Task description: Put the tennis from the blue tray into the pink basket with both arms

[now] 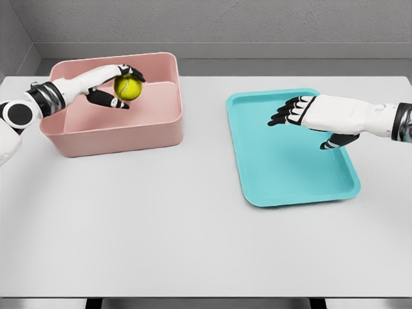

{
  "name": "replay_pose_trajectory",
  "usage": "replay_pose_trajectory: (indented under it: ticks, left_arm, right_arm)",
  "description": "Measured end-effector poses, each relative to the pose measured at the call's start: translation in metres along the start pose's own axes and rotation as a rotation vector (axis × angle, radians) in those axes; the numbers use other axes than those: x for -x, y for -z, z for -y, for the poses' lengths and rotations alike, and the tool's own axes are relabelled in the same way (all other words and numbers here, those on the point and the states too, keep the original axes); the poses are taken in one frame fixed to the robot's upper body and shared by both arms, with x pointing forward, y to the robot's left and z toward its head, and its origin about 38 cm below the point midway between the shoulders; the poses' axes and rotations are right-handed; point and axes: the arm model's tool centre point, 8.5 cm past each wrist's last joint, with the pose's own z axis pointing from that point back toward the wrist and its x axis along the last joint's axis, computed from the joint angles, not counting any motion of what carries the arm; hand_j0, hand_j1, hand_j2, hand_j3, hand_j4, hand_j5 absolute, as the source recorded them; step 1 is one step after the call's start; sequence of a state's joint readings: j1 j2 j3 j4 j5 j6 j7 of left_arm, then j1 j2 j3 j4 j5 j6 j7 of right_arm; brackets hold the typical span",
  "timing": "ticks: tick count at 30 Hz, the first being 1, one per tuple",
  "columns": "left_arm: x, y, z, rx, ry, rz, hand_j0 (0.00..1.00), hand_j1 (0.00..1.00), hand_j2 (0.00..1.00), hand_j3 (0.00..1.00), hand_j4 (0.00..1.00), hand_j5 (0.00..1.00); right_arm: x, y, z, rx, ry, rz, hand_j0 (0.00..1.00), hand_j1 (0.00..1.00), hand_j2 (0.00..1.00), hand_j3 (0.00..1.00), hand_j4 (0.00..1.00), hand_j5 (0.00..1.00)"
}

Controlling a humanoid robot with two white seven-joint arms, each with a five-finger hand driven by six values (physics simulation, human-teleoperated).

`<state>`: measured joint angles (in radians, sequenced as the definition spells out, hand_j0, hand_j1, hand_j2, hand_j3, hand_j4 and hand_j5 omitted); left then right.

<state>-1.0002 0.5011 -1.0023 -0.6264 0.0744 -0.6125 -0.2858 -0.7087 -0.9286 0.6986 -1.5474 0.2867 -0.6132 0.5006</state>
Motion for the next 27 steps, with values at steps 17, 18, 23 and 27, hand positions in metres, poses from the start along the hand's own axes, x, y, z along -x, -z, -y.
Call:
replay_pose_trajectory:
  ticks: [17,18,23,27]
  left_arm:
    - [-0.025,-0.044,-0.026,-0.087,0.041,0.131,1.00,1.00,1.00,1.00,1.00,1.00]
    - [-0.024,-0.048,-0.023,-0.087,0.036,0.133,1.00,1.00,1.00,1.00,1.00,1.00]
    - [-0.021,-0.081,-0.005,-0.084,0.002,0.148,1.00,1.00,1.00,1.00,1.00,1.00]
    - [-0.028,-0.106,-0.009,-0.125,-0.001,0.172,1.00,1.00,1.00,1.00,1.00,1.00]
  right_arm:
    - [-0.002,0.003,-0.003,-0.001,0.007,0.007,1.00,1.00,1.00,1.00,1.00,1.00]
    - [-0.001,0.002,-0.002,0.000,0.006,0.006,1.00,1.00,1.00,1.00,1.00,1.00]
    - [-0.001,0.002,-0.002,0.000,0.006,0.005,1.00,1.00,1.00,1.00,1.00,1.00]
    - [-0.002,0.002,-0.003,-0.001,0.007,0.006,1.00,1.00,1.00,1.00,1.00,1.00]
